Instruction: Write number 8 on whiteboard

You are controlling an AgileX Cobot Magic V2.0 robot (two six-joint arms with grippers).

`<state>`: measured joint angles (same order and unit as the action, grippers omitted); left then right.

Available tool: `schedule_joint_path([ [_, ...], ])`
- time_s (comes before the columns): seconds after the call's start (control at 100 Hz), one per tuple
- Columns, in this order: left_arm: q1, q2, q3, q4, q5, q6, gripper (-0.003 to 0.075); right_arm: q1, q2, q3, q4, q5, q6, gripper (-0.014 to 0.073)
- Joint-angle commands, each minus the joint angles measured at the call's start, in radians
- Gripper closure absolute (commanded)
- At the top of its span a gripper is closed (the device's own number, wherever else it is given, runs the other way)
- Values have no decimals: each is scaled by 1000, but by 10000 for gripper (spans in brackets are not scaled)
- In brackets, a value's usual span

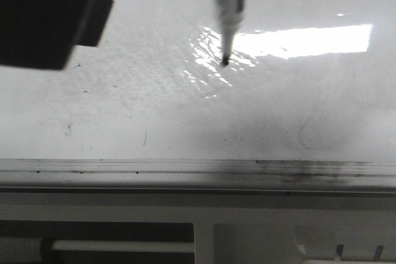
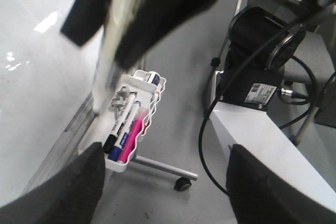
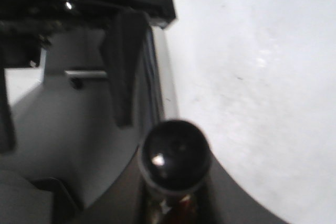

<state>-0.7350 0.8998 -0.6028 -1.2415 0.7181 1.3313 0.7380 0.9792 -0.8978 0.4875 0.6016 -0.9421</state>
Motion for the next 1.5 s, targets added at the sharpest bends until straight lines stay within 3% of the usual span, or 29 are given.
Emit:
schedule_joint_path([
  [0.0, 30, -67, -24, 77, -16, -131, 265, -14, -47, -98, -266, 22, 173, 644],
  [0.08, 69, -130, -24, 159, -59, -232, 304, -14, -65, -160, -524, 94, 366, 634],
  [0.13, 97, -168, -24, 184, -91, -278, 332, -14, -75, -170, -646, 99, 571, 634],
  [0.2, 131, -207, -24, 191, -146, -329, 383, -14, -102, -153, -746, 37, 834, 634],
  [0.25, 154, -229, -24, 186, -186, -370, 437, -14, -126, -110, -761, -70, 907, 635],
  [0.33, 185, -249, -24, 186, -228, -408, 534, -2, -168, 1, -791, -361, 907, 635],
  [0.4, 205, -254, -24, 186, -228, -410, 643, 0, -186, 119, -921, -593, 907, 635],
  [0.47, 210, -254, -24, 186, -212, -410, 742, -19, -186, 207, -1030, -702, 907, 635],
  [0.66, 210, -254, -24, 186, -169, -410, 741, -128, -162, 300, -1022, -720, 907, 636],
  [0.83, 210, -254, -24, 186, -159, -410, 741, -248, -137, 299, -883, -821, 907, 637],
  [0.92, 210, -254, -24, 186, -159, -410, 741, -277, -109, 299, -871, -853, 907, 637],
  [1.31, 210, -254, -24, 186, -157, -410, 741, -281, 38, 297, -871, -856, 907, 637],
  [1.49, 210, -254, -24, 186, -154, -410, 741, -225, 48, 297, -872, -814, 907, 637],
])
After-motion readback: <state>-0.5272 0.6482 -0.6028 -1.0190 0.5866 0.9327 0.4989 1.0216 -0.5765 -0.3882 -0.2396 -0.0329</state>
